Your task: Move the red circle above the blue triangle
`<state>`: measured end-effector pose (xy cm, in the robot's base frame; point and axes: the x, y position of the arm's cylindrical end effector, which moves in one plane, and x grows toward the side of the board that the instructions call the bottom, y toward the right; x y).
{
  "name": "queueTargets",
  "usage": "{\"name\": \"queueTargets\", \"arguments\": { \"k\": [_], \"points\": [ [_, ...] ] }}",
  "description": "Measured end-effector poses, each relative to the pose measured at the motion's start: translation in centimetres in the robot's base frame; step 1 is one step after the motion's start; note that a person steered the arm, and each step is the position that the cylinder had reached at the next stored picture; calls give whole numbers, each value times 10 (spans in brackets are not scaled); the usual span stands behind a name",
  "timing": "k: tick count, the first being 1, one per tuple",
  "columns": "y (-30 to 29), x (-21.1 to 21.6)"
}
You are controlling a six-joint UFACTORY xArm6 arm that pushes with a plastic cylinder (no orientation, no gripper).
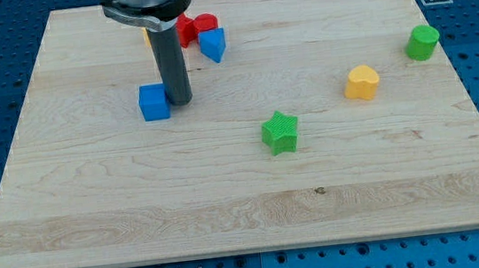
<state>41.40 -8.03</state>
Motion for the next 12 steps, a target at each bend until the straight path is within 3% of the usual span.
{"name": "queueTargets", "arguments": {
  "k": [3, 12],
  "points": [
    [15, -12],
    [31, -149]
  ]
}}
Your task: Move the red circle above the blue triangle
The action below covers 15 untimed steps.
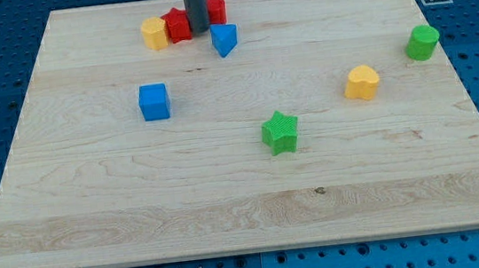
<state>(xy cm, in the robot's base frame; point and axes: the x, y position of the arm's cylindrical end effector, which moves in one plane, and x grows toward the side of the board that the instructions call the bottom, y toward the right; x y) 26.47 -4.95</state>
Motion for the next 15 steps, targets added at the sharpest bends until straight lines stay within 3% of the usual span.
{"name": "queueTargets", "arguments": {
  "k": [5, 7, 15],
  "points": [
    [-9, -17],
    [-10, -49],
    [10, -73]
  ]
}}
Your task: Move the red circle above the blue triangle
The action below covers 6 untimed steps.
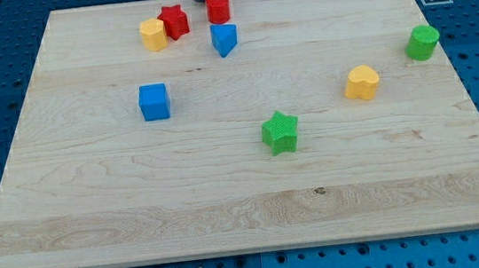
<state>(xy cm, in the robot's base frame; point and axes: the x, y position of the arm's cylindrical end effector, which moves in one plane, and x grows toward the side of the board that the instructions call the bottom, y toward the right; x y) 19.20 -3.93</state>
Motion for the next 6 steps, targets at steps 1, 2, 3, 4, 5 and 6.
{"name": "queueTargets", "arguments": {
  "k": [1, 2, 3, 4, 5, 6],
  "points": [
    [5, 0],
    [5, 8],
    [5, 13],
    [5, 18],
    [5, 26],
    [5, 34]
  ]
}}
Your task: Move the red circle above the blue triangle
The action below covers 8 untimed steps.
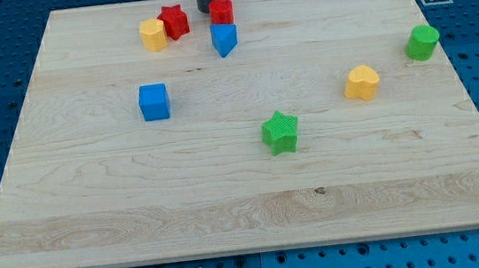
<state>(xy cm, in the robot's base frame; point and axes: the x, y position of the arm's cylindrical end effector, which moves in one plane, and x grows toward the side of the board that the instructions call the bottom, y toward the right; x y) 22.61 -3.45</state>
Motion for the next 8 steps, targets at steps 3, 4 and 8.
{"name": "queueTargets", "arguments": {
  "k": [3, 4, 8],
  "points": [
    [0, 16],
    [0, 12],
    [-12, -33]
  ]
}}
